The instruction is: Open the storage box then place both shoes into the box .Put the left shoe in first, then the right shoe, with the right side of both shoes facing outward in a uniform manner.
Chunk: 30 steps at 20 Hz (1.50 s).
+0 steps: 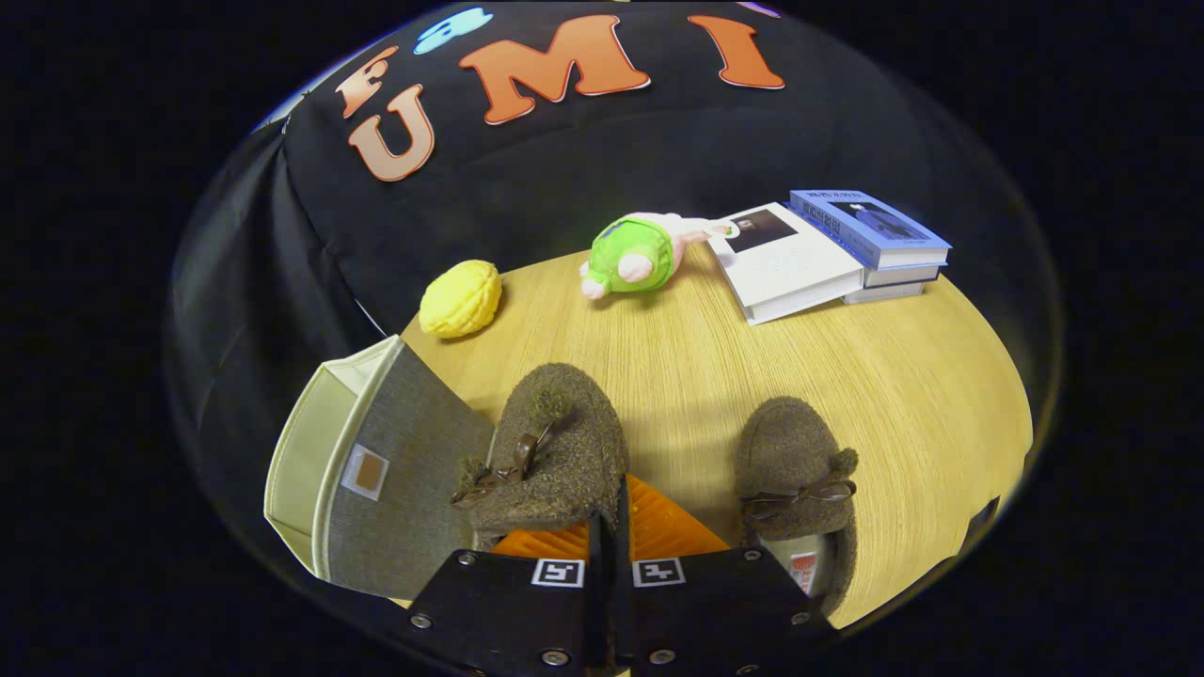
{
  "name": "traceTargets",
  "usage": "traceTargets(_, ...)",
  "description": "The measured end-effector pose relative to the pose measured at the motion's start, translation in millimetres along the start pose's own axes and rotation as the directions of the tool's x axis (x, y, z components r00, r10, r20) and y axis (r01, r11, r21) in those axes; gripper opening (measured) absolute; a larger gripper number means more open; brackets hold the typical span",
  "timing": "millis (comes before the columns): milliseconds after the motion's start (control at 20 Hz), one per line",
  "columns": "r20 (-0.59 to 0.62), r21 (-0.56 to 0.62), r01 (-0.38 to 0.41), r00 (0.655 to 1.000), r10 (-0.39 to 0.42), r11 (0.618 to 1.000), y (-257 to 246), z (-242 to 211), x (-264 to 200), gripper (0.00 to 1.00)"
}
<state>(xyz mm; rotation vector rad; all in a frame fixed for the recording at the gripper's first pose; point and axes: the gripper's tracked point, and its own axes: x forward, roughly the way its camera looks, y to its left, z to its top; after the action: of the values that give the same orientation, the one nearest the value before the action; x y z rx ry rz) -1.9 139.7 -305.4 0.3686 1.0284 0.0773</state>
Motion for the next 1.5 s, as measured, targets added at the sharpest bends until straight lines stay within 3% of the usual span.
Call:
traceTargets(550,0.079,-0.1,-0.137,0.986,0.146,0.985,142.1,58.5,-42.6,0.04)
traceTargets(900,0.027,-0.132,-0.21,0.976,0.215,0.969,224.1,51.3,-29.4,0.04)
traceTargets(1350,-0.135,-0.143,-0.159,0.981,0.14,0.977,255.9,-4.7,28.3,0.04)
traceTargets(1450,-0.212,-0.118,-0.146,0.97,0.119,0.982,256.5,-23.8,37.4,0.08)
traceTargets(1500,-0.239,-0.102,-0.161,0.962,0.133,0.982,259.3,-30.9,39.3,0.17)
